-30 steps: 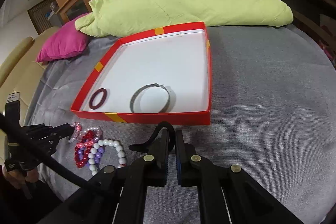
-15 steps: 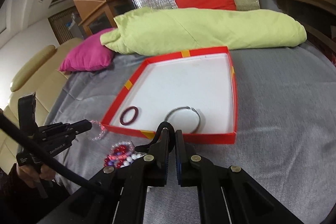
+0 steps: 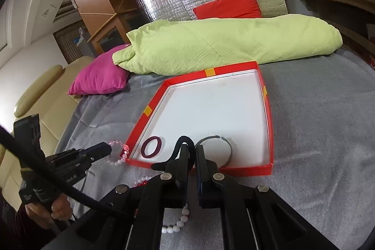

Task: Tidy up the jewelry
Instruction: 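Lower the pink bracelet into the box with left tool while right releases the hair tie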

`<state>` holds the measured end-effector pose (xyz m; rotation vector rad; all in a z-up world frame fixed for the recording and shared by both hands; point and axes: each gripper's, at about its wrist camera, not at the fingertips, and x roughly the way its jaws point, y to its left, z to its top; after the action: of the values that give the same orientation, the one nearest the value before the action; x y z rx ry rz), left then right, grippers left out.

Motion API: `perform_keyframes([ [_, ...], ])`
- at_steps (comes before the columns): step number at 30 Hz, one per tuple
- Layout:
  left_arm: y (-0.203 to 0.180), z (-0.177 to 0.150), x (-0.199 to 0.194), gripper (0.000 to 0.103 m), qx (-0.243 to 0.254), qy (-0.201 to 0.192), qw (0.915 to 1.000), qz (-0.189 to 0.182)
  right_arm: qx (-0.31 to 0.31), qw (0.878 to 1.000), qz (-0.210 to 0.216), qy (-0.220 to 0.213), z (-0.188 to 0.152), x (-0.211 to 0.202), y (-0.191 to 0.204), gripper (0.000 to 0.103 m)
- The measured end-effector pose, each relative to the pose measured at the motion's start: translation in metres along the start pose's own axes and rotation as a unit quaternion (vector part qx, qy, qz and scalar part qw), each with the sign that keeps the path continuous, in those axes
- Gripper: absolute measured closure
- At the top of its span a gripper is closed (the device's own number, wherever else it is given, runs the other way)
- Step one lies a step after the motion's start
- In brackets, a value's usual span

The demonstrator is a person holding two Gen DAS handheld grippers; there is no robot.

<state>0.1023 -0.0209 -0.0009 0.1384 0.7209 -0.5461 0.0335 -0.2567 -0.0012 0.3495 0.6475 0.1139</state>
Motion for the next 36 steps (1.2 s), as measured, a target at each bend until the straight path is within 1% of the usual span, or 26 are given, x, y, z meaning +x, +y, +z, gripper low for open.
perform_keyframes([
  [7, -0.015, 0.010, 0.019, 0.095, 0.005, 0.010, 0.9998, -0.014, 0.012, 1.000, -0.022, -0.001, 0.019, 0.016, -0.003, 0.097],
  [15, -0.037, 0.019, 0.040, 0.095, 0.029, 0.016, 0.9987, -0.039, 0.040, 0.997, -0.063, 0.018, 0.042, 0.046, -0.024, 0.097],
  [19, -0.046, 0.020, 0.050, 0.095, 0.037, 0.025, 0.9977, -0.050, 0.051, 0.996, -0.077, 0.020, 0.053, 0.060, -0.035, 0.097],
  [24, -0.052, 0.021, 0.060, 0.095, 0.042, 0.040, 0.9967, -0.056, 0.053, 0.993, -0.096, 0.037, 0.059, 0.082, -0.044, 0.097],
  [26, -0.053, 0.021, 0.063, 0.095, 0.041, 0.045, 0.9964, -0.060, 0.052, 0.993, -0.100, 0.040, 0.060, 0.088, -0.045, 0.097],
  [29, -0.054, 0.021, 0.065, 0.095, 0.038, 0.051, 0.9961, -0.062, 0.059, 0.993, -0.090, 0.043, 0.061, 0.091, -0.045, 0.096],
  [36, -0.048, 0.022, 0.064, 0.093, 0.029, 0.053, 0.9966, -0.055, 0.068, 0.993, -0.087, 0.042, 0.060, 0.083, -0.044, 0.096],
])
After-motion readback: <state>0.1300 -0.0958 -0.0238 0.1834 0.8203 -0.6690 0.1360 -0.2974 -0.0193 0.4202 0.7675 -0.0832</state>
